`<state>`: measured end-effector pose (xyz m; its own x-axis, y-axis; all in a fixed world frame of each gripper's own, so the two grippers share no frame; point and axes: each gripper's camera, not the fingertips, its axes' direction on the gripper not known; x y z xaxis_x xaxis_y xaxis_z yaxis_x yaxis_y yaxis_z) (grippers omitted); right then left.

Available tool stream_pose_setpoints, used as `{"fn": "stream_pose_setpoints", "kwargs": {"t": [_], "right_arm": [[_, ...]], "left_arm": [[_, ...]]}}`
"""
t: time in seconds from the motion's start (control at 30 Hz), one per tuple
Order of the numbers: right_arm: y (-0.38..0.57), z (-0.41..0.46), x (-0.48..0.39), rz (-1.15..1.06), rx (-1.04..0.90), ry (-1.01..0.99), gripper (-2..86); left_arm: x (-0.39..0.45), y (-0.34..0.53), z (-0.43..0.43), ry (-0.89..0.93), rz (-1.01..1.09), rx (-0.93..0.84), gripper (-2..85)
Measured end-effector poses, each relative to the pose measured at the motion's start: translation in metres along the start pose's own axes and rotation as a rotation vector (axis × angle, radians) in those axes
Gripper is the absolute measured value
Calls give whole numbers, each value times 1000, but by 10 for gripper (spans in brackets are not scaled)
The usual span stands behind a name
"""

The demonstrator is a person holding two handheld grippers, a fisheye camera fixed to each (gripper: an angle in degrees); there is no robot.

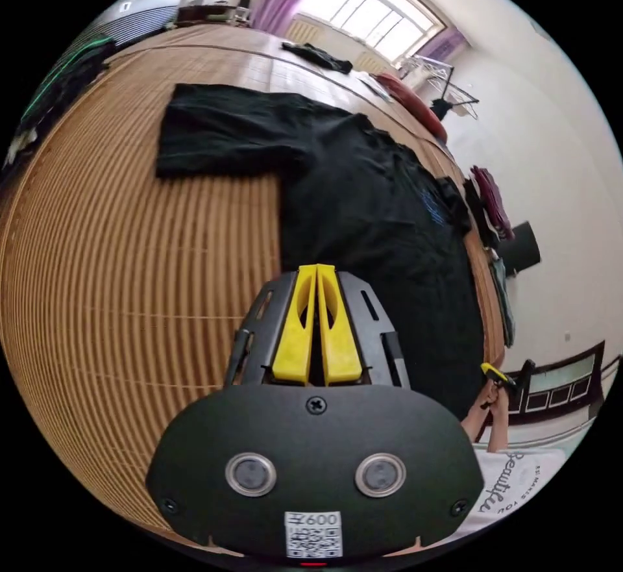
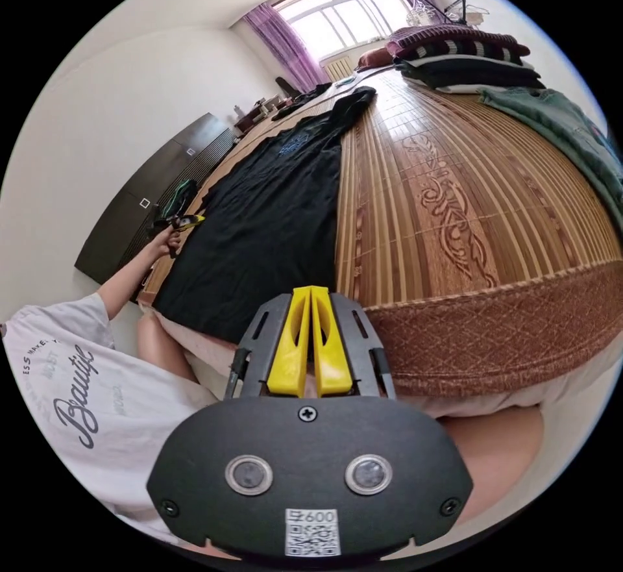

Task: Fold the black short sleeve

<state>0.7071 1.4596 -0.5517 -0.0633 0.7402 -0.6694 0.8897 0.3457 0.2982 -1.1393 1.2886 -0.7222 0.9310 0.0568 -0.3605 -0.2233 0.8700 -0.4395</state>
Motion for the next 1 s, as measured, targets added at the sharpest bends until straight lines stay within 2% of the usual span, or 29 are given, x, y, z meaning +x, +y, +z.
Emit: {"fn": "stream_pose_setpoints", "kwargs": {"t": [0.07,0.13,0.23,0.37,0.47,0.5,0.53,0.57,0.63,0.67,0.7,0.73,0.77,0.83,0.9,1.0], "right_arm": [[-9,0,-7,-20,-11,44,-8],[-18,0,-11,-24,-7,88,-8],[-29,2,-2,12,5,90,-8],[-43,6,6,20,-6,101,-8],[-47,7,6,-9,-22,140,-9],[-46,6,7,-27,-26,154,-9],[-42,5,12,-35,-14,154,-9],[-40,6,16,-29,-6,150,-9],[-31,6,33,7,25,125,-9],[-29,6,36,12,30,121,-9],[-25,6,40,22,40,119,-8],[-21,6,42,27,46,125,-8],[-19,7,43,28,47,129,-8],[-13,9,43,14,38,153,-8],[-9,12,42,-2,25,171,-8],[8,12,50,1,29,167,-8]], "left_arm": [[-56,6,-42,-83,-181,123,1],[-74,9,-67,-150,-263,177,1],[-48,-4,-79,55,-61,254,1],[33,-51,-22,30,152,54,2],[47,-75,33,-47,124,-84,3],[46,-77,34,-44,143,-65,3],[33,-77,24,-124,96,25,3],[12,-68,5,-276,-83,140,3],[-14,-51,-22,-357,-295,265,2],[-14,-49,-31,-394,-287,259,2],[-5,-49,-35,-410,-229,263,2],[23,-47,-39,-409,-60,288,2],[58,-42,-38,-340,135,297,2],[101,-37,-26,-169,328,246,2],[126,-41,1,-69,399,115,2],[131,-55,59,-161,360,-74,3]]}}
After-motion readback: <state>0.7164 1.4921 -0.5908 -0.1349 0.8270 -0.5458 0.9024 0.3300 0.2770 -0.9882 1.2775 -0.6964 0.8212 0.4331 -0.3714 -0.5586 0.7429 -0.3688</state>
